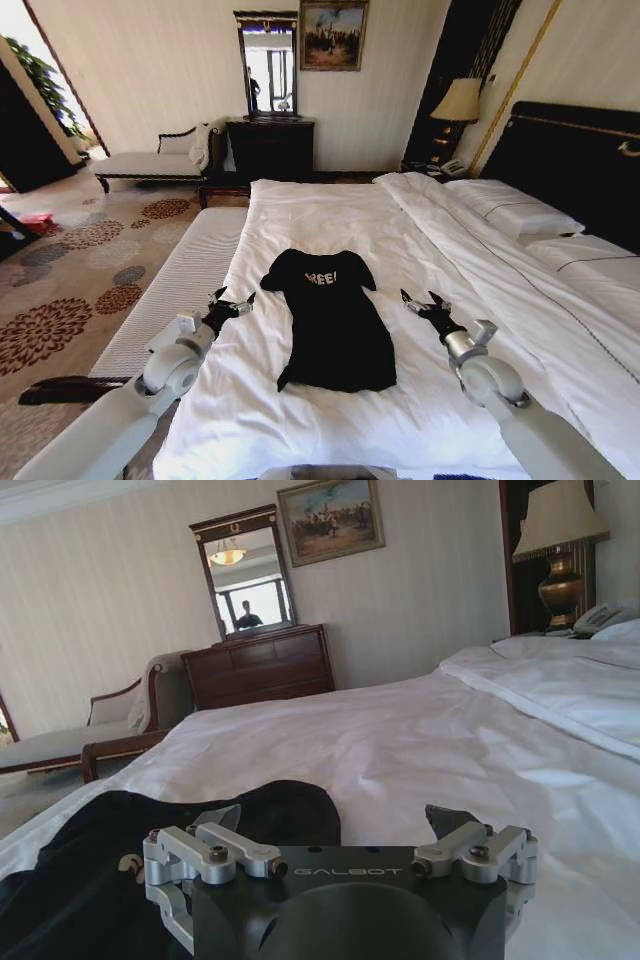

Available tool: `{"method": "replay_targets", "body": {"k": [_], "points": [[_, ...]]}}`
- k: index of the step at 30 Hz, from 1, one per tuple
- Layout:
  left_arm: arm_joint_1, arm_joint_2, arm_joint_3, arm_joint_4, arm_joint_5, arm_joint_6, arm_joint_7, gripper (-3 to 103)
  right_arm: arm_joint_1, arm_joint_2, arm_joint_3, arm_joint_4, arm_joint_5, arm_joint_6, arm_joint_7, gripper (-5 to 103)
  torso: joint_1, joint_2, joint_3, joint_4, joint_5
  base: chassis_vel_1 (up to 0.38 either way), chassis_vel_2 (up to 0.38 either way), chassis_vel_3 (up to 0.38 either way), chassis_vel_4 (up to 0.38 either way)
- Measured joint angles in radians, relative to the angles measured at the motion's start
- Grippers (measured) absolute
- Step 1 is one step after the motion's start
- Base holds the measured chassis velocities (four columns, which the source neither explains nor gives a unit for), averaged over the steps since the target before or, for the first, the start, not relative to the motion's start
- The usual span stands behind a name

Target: Fold the clothes on the bed.

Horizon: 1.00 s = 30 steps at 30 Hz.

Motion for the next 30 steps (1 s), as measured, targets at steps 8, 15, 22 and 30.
{"method": "replay_targets", "body": {"k": [8,15,22,30], "points": [[0.114,-0.016,-0.013,-0.083,-0.015,0.017,0.008,100,-0.128,0.047,0.058,0.024,-0.007,0.021,-0.033,100,0.000,0.000,0.000,-0.0002,-0.0001,0.000,0.000,0.000,0.000],[0.191,0.036,0.009,-0.184,0.037,0.062,0.004,100,-0.104,0.062,0.033,-0.031,-0.040,0.030,-0.014,100,0.000,0.000,0.000,-0.0001,0.0002,0.000,0.000,0.000,0.000],[0.257,0.100,0.029,-0.252,0.153,0.068,0.036,100,-0.056,0.083,-0.021,-0.073,-0.086,0.026,0.016,100,0.000,0.000,0.000,0.0000,0.0000,0.000,0.000,0.000,0.000],[0.315,0.192,0.047,-0.331,0.116,0.163,-0.032,100,0.000,0.098,-0.065,-0.116,-0.096,0.007,0.062,100,0.000,0.000,0.000,-0.0002,-0.0001,0.000,0.000,0.000,0.000]]}}
